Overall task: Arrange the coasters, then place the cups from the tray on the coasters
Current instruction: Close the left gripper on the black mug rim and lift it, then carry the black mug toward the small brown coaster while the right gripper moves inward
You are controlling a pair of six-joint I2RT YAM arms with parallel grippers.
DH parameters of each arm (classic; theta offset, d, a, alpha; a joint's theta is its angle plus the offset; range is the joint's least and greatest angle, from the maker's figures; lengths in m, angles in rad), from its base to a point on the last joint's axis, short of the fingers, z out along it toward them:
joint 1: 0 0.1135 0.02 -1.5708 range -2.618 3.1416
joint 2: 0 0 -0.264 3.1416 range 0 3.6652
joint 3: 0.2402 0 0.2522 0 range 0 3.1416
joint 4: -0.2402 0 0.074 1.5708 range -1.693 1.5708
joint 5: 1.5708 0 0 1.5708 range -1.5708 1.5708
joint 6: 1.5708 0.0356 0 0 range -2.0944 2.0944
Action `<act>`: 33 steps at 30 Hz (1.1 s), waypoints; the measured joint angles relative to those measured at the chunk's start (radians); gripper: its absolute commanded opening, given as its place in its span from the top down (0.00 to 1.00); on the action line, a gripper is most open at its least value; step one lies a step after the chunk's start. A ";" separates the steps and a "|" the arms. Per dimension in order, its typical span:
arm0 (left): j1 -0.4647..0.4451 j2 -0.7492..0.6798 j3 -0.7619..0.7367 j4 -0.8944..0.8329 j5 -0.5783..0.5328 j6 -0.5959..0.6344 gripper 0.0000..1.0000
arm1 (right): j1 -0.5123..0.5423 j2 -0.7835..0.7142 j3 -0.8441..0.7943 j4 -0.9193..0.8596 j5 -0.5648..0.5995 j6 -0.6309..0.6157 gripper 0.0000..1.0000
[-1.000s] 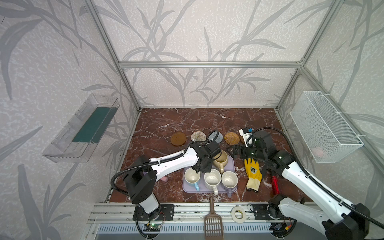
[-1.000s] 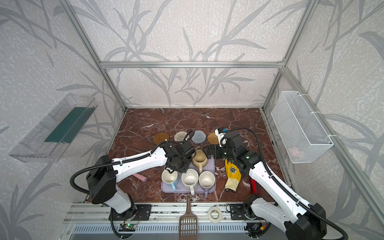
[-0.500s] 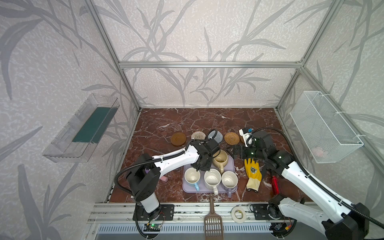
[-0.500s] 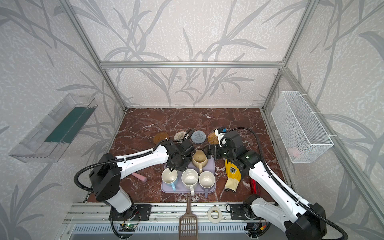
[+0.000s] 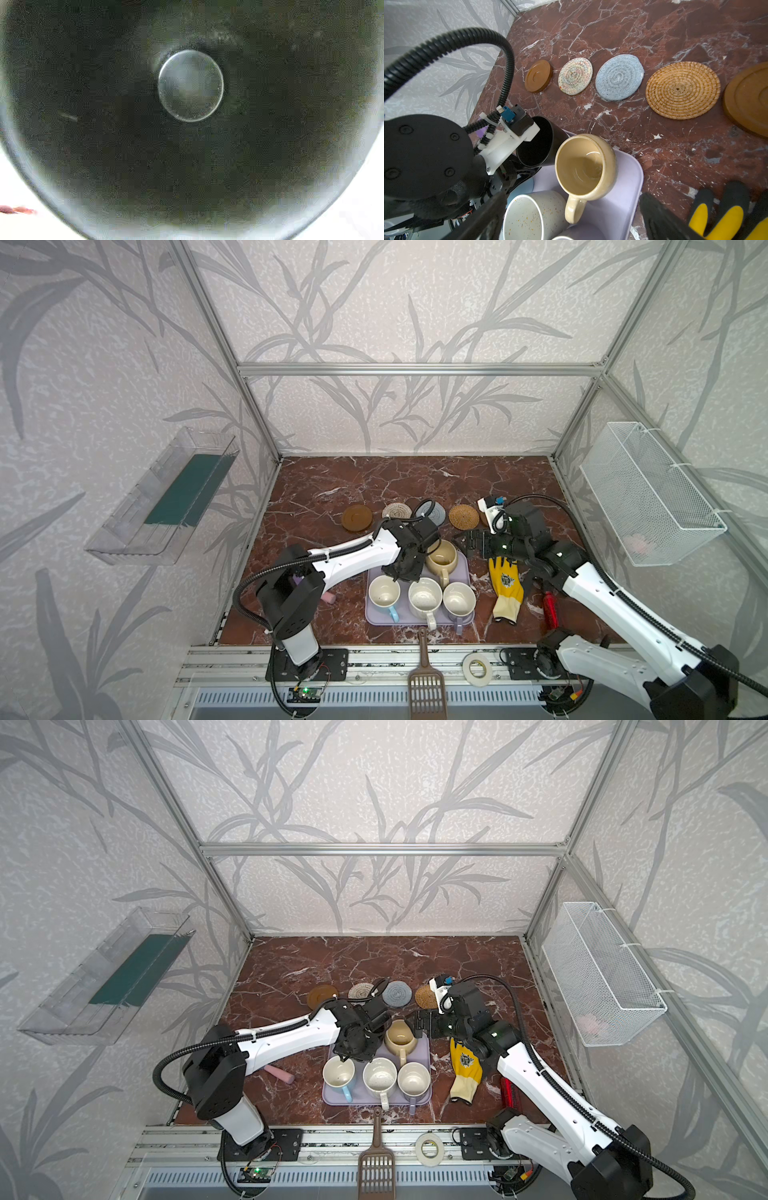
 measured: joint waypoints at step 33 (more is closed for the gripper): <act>0.134 -0.148 0.068 -0.109 -0.105 -0.008 1.00 | 0.035 0.005 -0.026 0.114 -0.072 -0.016 0.01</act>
